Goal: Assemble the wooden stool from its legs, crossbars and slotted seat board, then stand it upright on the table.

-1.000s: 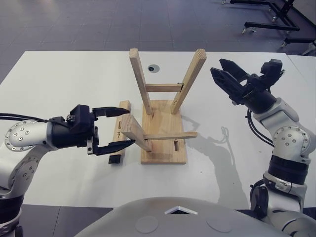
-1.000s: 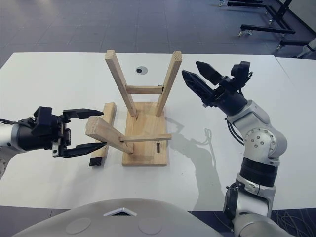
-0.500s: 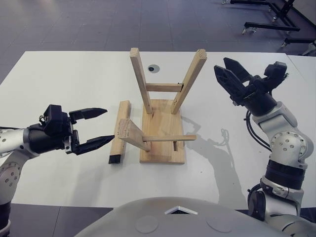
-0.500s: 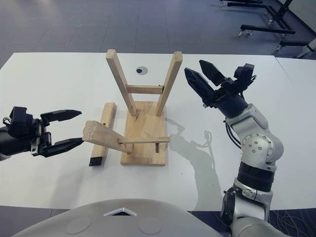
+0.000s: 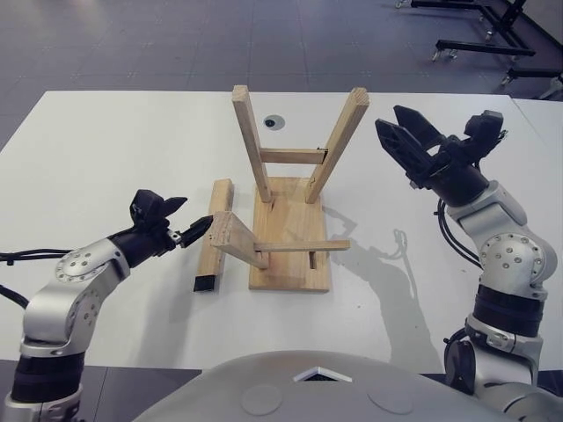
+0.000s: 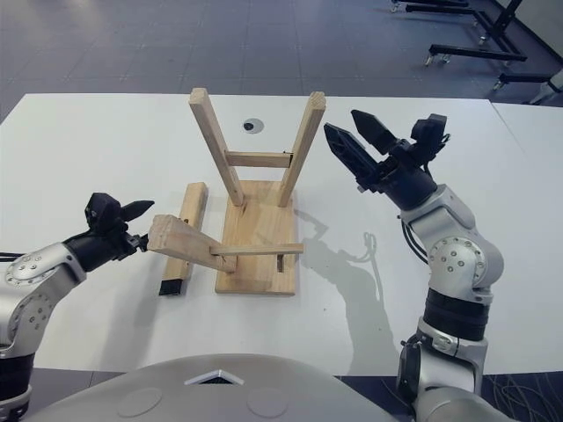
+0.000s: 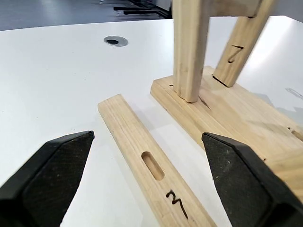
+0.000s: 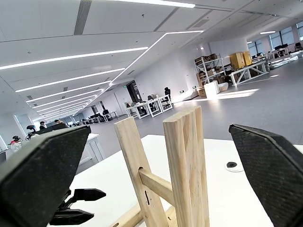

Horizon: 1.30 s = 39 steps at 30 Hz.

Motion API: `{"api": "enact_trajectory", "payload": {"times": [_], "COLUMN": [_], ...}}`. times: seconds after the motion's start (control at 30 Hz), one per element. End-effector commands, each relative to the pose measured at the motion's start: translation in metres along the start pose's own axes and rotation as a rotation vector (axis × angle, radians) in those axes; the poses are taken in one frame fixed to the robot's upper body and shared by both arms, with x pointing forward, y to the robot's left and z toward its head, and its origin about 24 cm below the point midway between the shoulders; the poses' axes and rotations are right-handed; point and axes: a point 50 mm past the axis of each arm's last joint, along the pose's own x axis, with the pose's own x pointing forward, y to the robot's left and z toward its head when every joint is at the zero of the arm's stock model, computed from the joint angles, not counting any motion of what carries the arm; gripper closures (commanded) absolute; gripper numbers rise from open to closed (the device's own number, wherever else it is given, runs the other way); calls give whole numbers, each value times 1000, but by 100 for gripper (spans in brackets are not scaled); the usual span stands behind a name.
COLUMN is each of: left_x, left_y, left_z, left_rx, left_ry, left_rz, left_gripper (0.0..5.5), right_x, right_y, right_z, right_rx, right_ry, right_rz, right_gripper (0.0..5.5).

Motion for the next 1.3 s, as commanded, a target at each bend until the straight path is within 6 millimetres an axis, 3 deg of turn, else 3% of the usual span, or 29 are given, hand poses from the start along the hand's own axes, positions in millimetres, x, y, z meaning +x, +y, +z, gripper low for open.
{"api": "enact_trajectory", "payload": {"times": [0.03,0.27,0.4,0.6,0.8,1.03,1.3], "left_x": [7,18,21,18,8,9,11], "left_y": [-10,-22,-24,-12,13,17,25], "left_z": [-3,-13,-29,-48,-62,-74,-76], "left_rx": [-13,-40,-27,-20,-2,9,2], "left_ry": [80,182,293,387,430,434,346], "left_rz": [31,53,69,133,236,228,226], "left_gripper": [133,133,133,133,234,342,345], "right_x": [-1,0,0,-2,-1,1,2], "right_y": [3,3,3,3,2,0,-1], "right_z": [-3,-5,-6,-5,-6,-5,1], "right_rx": [-12,-15,-22,-27,-31,-41,-54], "right_ry": [11,23,33,31,33,39,9], "right_rz": [-11,-15,-13,-19,-22,-17,-7], "right_gripper": [10,10,10,10,10,10,10]}}
